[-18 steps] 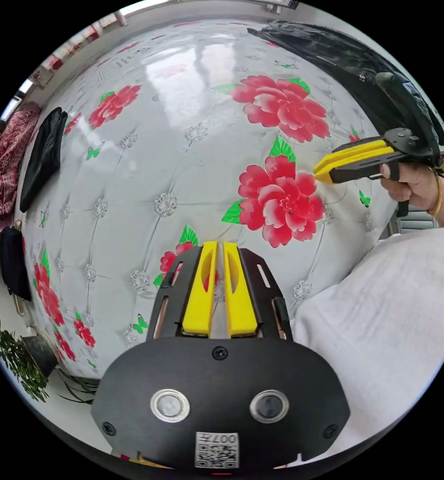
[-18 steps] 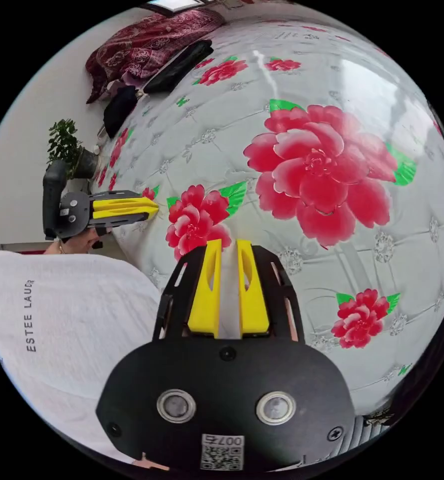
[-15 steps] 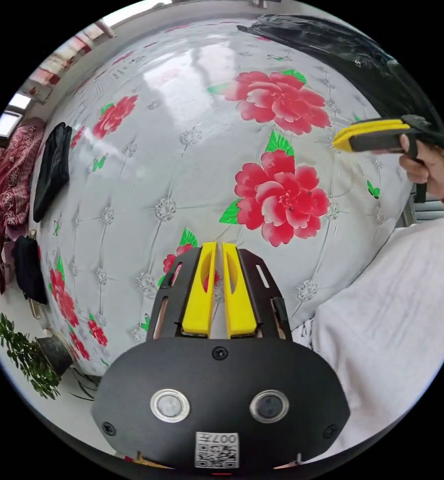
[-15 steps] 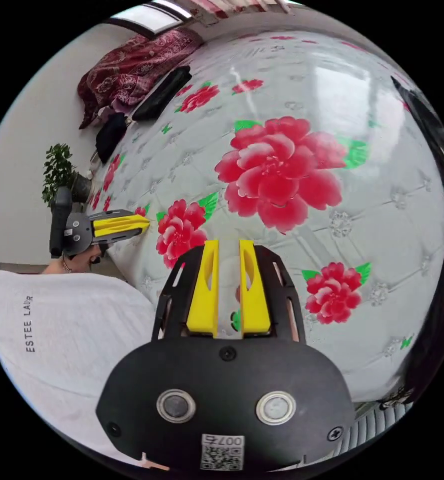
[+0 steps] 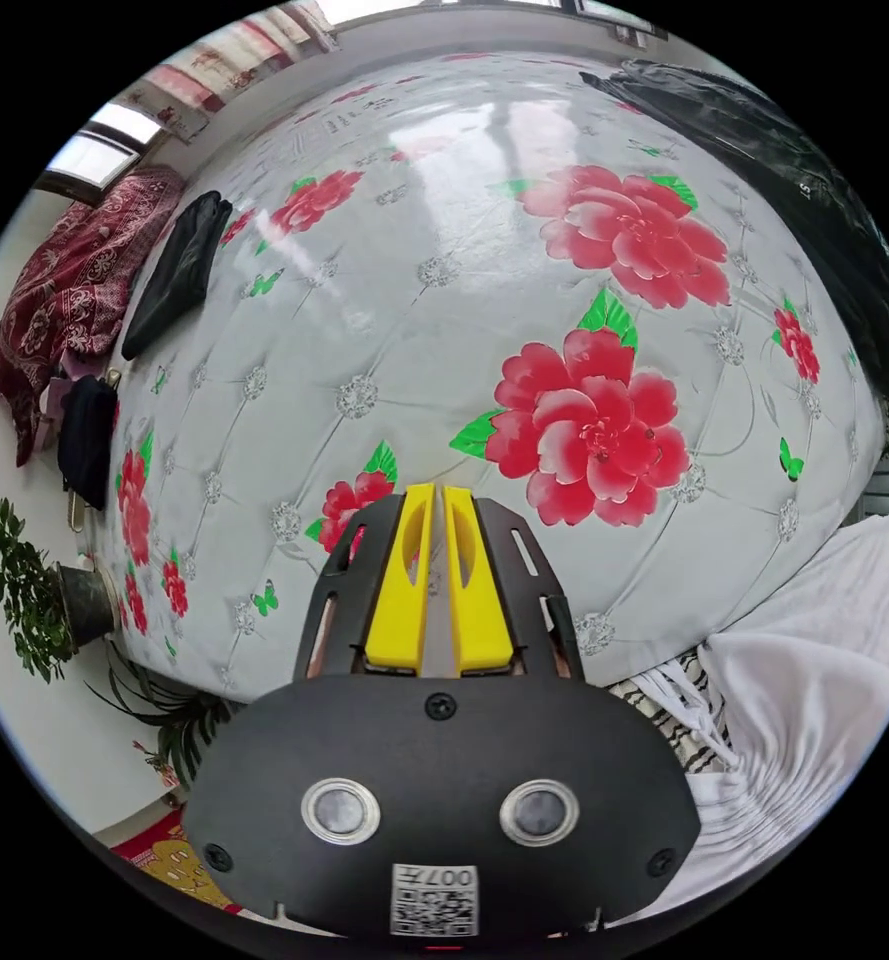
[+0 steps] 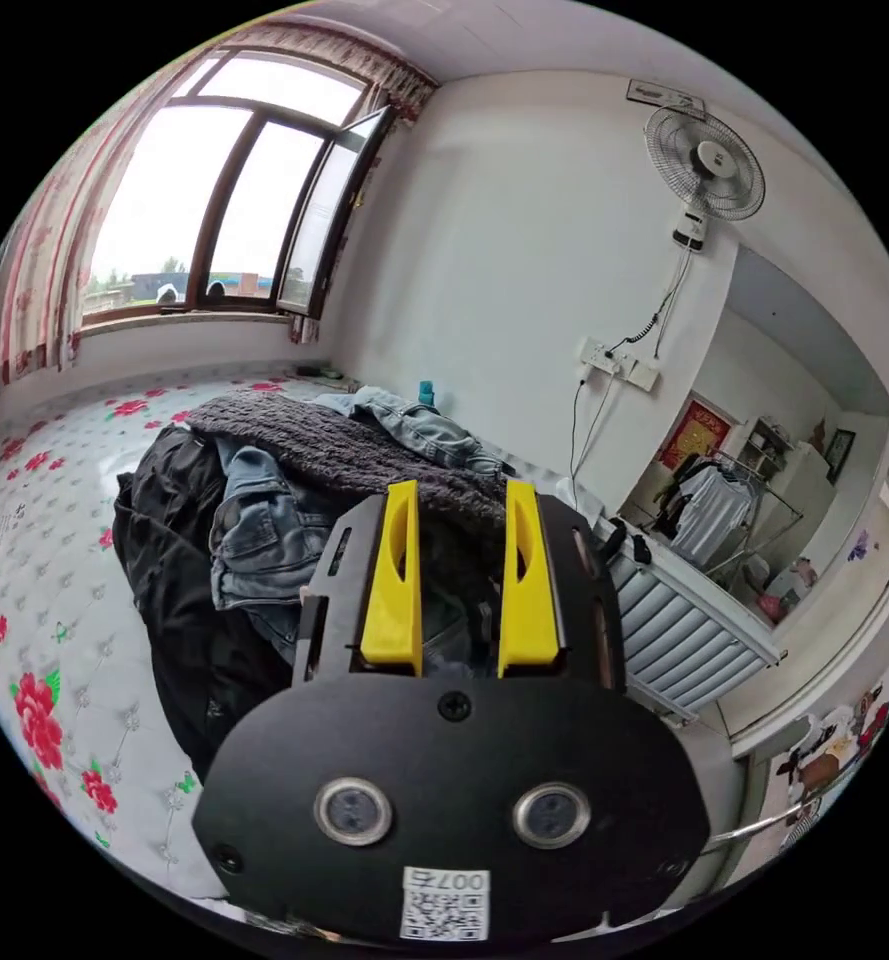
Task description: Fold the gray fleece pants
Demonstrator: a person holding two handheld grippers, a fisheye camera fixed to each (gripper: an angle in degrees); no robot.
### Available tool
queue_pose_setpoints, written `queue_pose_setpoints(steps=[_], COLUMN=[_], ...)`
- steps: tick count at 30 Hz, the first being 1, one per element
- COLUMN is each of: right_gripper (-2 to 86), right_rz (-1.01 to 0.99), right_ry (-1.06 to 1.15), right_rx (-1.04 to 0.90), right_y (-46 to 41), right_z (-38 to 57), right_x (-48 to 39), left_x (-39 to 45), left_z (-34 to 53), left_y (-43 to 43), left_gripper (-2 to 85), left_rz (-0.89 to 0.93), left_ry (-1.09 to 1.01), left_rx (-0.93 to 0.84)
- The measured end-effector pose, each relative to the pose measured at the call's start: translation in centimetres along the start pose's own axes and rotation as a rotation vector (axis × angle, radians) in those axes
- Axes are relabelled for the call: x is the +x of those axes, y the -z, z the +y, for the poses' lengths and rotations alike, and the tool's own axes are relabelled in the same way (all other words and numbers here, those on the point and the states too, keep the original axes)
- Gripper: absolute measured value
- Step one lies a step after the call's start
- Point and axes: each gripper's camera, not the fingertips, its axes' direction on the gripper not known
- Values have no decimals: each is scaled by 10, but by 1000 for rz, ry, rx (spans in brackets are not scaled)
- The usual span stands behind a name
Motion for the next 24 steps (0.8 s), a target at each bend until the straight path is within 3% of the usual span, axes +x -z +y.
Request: queue_pose_setpoints(steps=[3,6,8,12,16,24], right_gripper=[98,88,63,23,3,-2], right_rz=[-29,-147,-143,-200,-523,-1332], right_ry=[48,131,83,50,51,451], right_rx=[-143,-292,-217,-53,158,486], right_y=[-37,-64,-43,21,128,335], right_z=[-7,9,10,-9,-47,-18], right_x=[26,20,25,34,39,-68], left_x=[-17,-33,-41,-48,-71,-117], left_z=[7,28,54,83,107,127], left_y=[6,25,39,57,79,129], left_gripper=[-9,-10,-10,-10,-10,-10], left_rz=[71,332,487,464,420,574], left_ry=[94,247,352,368,369,393], left_rx=[-19,69,169,189,219,409])
